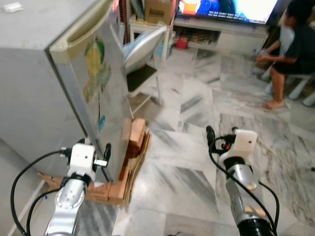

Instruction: Restocking fridge

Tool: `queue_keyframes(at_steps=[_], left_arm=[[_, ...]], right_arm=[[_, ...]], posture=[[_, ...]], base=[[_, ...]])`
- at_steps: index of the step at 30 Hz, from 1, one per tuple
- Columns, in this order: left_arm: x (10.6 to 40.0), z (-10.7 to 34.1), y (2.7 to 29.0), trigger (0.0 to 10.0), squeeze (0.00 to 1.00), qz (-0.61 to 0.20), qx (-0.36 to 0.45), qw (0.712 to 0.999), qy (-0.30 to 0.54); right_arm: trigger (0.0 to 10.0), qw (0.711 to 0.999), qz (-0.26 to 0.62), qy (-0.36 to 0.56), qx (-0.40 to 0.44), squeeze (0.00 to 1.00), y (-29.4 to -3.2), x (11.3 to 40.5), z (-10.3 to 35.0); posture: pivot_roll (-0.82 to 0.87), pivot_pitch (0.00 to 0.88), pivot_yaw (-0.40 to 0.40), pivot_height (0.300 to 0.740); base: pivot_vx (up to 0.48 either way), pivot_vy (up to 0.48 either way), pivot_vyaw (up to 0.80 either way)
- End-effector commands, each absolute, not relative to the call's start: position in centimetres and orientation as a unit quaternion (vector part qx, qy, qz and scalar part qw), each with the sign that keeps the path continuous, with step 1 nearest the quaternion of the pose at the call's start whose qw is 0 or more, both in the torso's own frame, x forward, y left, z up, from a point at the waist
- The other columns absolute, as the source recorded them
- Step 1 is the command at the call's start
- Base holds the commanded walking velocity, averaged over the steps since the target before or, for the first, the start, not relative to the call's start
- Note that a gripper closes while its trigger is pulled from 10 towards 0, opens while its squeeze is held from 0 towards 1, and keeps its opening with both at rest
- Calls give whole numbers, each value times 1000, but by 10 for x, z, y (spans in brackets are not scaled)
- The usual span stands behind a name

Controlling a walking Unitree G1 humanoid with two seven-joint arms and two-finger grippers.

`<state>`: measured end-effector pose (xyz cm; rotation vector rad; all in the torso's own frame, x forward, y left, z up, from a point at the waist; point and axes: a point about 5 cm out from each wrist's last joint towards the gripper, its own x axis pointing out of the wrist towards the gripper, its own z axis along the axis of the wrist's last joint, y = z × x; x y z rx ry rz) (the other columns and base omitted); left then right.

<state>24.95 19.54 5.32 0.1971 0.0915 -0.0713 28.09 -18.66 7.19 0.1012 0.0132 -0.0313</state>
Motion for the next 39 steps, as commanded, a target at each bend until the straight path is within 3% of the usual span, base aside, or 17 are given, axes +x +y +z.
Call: queue_keyframes(at_steps=[1, 13, 22, 39], left_arm=[[252, 54, 201, 10000, 0, -27, 106, 993, 47], [286, 60, 217, 10000, 0, 35, 103, 992, 56], [311, 66, 218, 10000, 0, 39, 89, 994, 56], [361, 97, 176, 10000, 0, -17, 76, 996, 45]], right_arm=[[10000, 999, -24, 4, 48, 0, -191, 280, 73], [10000, 999, -23, 4, 45, 0, -194, 278, 74], [10000, 999, -13, 16, 43, 0, -194, 268, 72], [10000, 998, -12, 49, 29, 0, -196, 253, 65]], posture=[[31, 0, -35, 740], [13, 0, -46, 740], [-14, 0, -58, 740], [-54, 0, -45, 740]], base=[[0, 0, 0], [0, 0, 0], [0, 0, 0], [0, 0, 0]])
